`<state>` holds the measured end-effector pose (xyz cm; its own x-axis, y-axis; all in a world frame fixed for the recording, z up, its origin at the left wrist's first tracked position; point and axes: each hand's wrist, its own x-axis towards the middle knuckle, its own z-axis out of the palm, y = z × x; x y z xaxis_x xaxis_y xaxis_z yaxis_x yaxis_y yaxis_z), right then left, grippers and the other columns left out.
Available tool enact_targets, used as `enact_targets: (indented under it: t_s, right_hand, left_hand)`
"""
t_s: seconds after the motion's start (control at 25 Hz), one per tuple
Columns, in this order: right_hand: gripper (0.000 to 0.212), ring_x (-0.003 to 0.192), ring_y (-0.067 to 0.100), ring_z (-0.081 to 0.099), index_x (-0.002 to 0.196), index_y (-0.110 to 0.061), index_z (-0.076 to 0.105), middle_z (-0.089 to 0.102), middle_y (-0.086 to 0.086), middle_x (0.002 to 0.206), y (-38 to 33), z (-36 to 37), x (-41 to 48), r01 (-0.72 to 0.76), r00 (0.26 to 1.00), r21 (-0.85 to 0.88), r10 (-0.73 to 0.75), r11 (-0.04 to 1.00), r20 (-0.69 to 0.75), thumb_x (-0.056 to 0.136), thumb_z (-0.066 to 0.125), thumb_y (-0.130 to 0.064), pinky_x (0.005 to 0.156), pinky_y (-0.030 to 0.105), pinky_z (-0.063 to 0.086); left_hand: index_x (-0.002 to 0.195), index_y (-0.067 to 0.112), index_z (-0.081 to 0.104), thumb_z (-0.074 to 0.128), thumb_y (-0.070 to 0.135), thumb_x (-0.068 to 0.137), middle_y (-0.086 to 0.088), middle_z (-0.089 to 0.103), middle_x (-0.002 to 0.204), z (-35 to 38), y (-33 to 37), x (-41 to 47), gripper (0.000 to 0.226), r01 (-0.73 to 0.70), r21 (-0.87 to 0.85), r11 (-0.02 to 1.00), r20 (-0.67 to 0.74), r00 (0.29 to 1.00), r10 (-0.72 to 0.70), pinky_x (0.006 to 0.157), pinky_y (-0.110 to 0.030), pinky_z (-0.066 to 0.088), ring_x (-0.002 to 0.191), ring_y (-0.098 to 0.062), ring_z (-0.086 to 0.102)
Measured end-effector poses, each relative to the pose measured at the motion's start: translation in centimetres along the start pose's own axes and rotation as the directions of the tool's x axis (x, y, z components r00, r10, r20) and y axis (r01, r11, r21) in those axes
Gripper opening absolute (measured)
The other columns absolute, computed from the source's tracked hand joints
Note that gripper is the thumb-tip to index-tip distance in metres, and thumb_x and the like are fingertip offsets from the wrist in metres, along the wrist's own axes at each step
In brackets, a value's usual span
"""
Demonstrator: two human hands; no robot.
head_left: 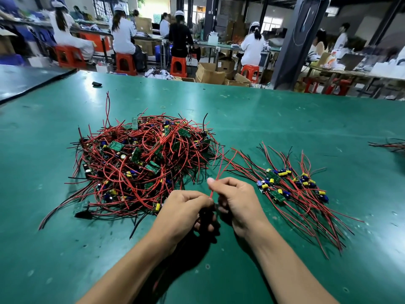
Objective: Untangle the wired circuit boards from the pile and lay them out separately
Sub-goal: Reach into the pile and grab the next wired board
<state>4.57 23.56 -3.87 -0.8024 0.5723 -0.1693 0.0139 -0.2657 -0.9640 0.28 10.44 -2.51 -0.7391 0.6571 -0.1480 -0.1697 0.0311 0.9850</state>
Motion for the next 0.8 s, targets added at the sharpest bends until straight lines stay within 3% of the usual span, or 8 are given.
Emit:
enact_targets:
  t_s: [0.2, 0.36, 0.56, 0.68, 0.8]
  right_hand:
    - [0.023, 0.034, 0.004, 0.025, 0.072, -0.008, 0.056, 0.044, -0.001, 0.058, -1.3, -1.4, 1.8, -0.028, 0.992, 0.189, 0.05, 0.982, -0.112, 0.091, 0.07, -0.011, 0.033, 0.017, 0.021]
    - [0.035, 0.028, 0.003, 0.022, 0.065, -0.006, 0.053, 0.035, -0.003, 0.052, -2.1, -2.2, 2.1, -0.232, 0.968, 0.456, 0.252, 0.859, 0.017, 0.096, 0.062, -0.019, 0.028, 0.016, 0.018]
    - [0.03, 0.028, 0.002, 0.026, 0.07, -0.004, 0.055, 0.037, -0.002, 0.054, -2.4, -2.7, 2.1, -0.2, 0.971, 0.579, 0.239, 0.79, 0.009, 0.096, 0.062, -0.017, 0.028, 0.015, 0.021]
    - [0.026, 0.032, 0.002, 0.028, 0.074, -0.006, 0.057, 0.038, -0.003, 0.057, -2.4, -2.8, 2.0, -0.142, 0.983, 0.562, 0.185, 0.815, -0.02, 0.093, 0.066, -0.021, 0.03, 0.015, 0.023]
    - [0.032, 0.039, 0.004, 0.033, 0.083, -0.006, 0.066, 0.045, -0.004, 0.061, -1.6, -2.2, 1.0, -0.08, 0.997, 0.284, 0.081, 0.955, 0.008, 0.077, 0.075, -0.037, 0.035, 0.016, 0.026]
  left_hand:
    - [0.066, 0.004, 0.072, 0.062, 0.004, 0.087, -0.01, 0.064, 0.057, 0.1, 0.1, -0.1, 0.023, 0.0, 0.11, 0.994, 0.042, 0.999, -0.004, 0.041, -0.019, 0.041, 0.041, -0.019, 0.058]
    - [0.07, 0.001, 0.072, 0.063, 0.006, 0.088, -0.014, 0.065, 0.061, -0.1, 0.4, -0.1, 0.02, 0.001, 0.121, 0.993, 0.096, 0.995, -0.012, 0.042, -0.021, 0.04, 0.043, -0.019, 0.057]
    - [0.069, 0.002, 0.071, 0.06, 0.004, 0.089, -0.015, 0.066, 0.059, -0.1, 0.5, -0.3, 0.023, 0.031, 0.091, 0.995, 0.129, 0.991, -0.043, 0.041, -0.019, 0.039, 0.042, -0.02, 0.056]
    - [0.07, 0.006, 0.071, 0.06, 0.004, 0.089, -0.015, 0.067, 0.061, -0.1, 0.4, -0.3, 0.023, 0.034, 0.068, 0.997, 0.109, 0.993, -0.041, 0.041, -0.02, 0.039, 0.042, -0.02, 0.057]
    - [0.084, 0.003, 0.071, 0.058, 0.006, 0.093, -0.016, 0.068, 0.064, -0.3, 0.0, -0.1, 0.016, 0.026, 0.023, 0.999, 0.065, 0.998, -0.027, 0.043, -0.021, 0.045, 0.044, -0.021, 0.06]
